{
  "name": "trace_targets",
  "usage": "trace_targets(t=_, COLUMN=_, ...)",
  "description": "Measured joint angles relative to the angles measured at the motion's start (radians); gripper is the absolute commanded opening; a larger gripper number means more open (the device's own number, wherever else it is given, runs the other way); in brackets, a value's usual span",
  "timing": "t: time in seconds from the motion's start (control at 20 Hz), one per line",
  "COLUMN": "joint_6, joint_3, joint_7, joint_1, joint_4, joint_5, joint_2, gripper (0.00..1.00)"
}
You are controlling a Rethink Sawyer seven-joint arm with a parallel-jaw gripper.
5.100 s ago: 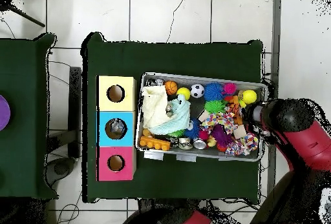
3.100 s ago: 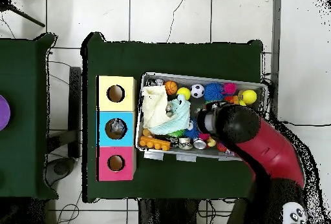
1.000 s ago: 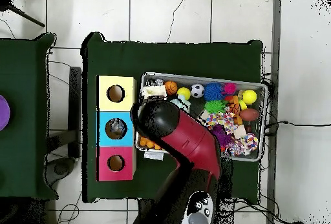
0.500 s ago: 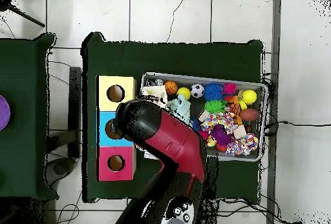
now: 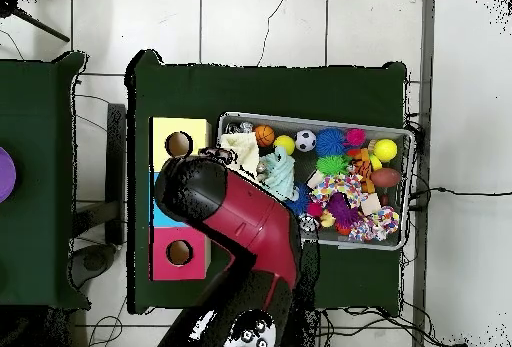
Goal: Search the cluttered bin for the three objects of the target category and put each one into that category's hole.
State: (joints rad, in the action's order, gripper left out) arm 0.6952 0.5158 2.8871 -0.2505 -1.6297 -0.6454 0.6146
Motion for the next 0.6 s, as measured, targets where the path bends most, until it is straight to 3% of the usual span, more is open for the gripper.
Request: trace_targets(t=0.6, joint_6=0.003, joint_3=0.007, joint_7=0.070, joint_1=-0.005, joint_4=0.047, joint_5=-0.005, joint_2=-0.046, gripper=0.00)
